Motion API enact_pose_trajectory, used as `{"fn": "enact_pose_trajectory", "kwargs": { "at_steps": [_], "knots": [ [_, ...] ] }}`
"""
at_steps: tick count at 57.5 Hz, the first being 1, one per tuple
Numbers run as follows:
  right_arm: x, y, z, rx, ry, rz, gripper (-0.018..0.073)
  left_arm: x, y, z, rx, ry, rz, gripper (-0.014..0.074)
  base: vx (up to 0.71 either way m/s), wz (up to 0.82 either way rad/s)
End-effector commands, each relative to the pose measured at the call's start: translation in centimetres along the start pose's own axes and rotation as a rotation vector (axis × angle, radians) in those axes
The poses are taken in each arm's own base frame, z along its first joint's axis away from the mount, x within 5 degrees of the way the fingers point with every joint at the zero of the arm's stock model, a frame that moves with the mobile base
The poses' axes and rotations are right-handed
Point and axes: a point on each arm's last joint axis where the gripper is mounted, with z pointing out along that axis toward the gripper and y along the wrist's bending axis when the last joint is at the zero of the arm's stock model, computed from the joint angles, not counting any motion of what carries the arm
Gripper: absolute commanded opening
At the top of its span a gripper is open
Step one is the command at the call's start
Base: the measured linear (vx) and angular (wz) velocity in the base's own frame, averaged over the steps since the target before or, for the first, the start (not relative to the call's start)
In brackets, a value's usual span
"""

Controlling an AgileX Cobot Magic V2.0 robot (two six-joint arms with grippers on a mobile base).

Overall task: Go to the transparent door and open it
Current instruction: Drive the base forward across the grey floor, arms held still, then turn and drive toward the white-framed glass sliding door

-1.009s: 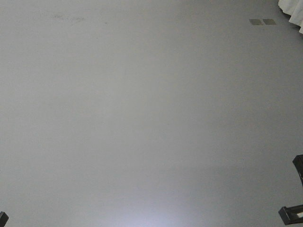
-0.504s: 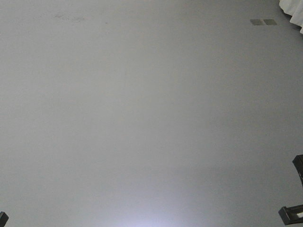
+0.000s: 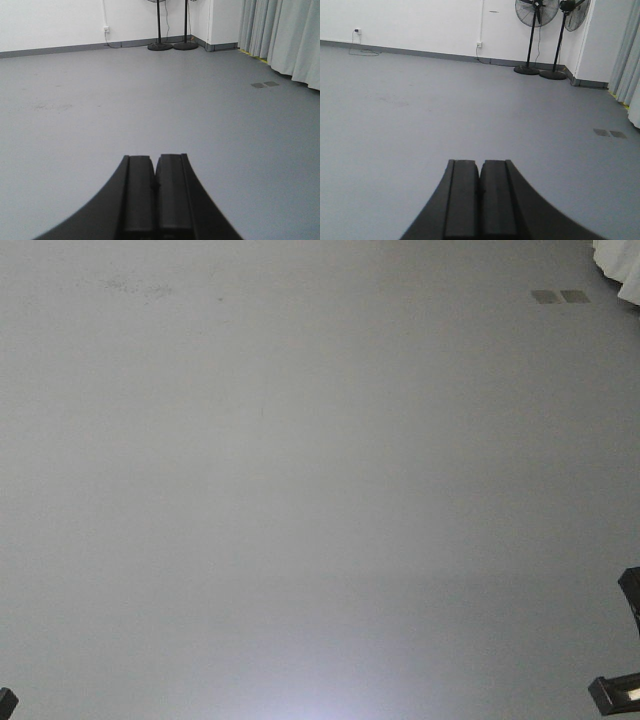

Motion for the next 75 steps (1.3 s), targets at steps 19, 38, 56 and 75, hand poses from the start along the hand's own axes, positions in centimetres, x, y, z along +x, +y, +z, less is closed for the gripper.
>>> {"fn": "enact_pose_trajectory", "kwargs": {
  "at_steps": [19,38,56,75],
  "knots": [
    [-0.36,-0.05,-0.06,0.011,-0.081,-0.002,0.0000,0.24,-0.13,0.12,0.015,-0.059,-0.005,-0.0006,0.37,0.21],
    [-0.36,-0.05,-0.06,0.011,-0.081,-0.002,0.0000,0.24,-0.13,0.12,0.015,-0.059,-0.005,-0.0006,0.42,0.50],
    [-0.36,-0.05,-0.06,0.011,-0.081,-0.002,0.0000,0.24,-0.13,0.12,0.015,-0.059,-0.005,-0.0006,0.46,0.45],
    [-0.36,-0.05,-0.06,0.011,-0.081,-0.002,0.0000,0.24,-0.13,0.12,0.015,-0.059,-0.005,-0.0006,0.51,0.35]
  ]
}}
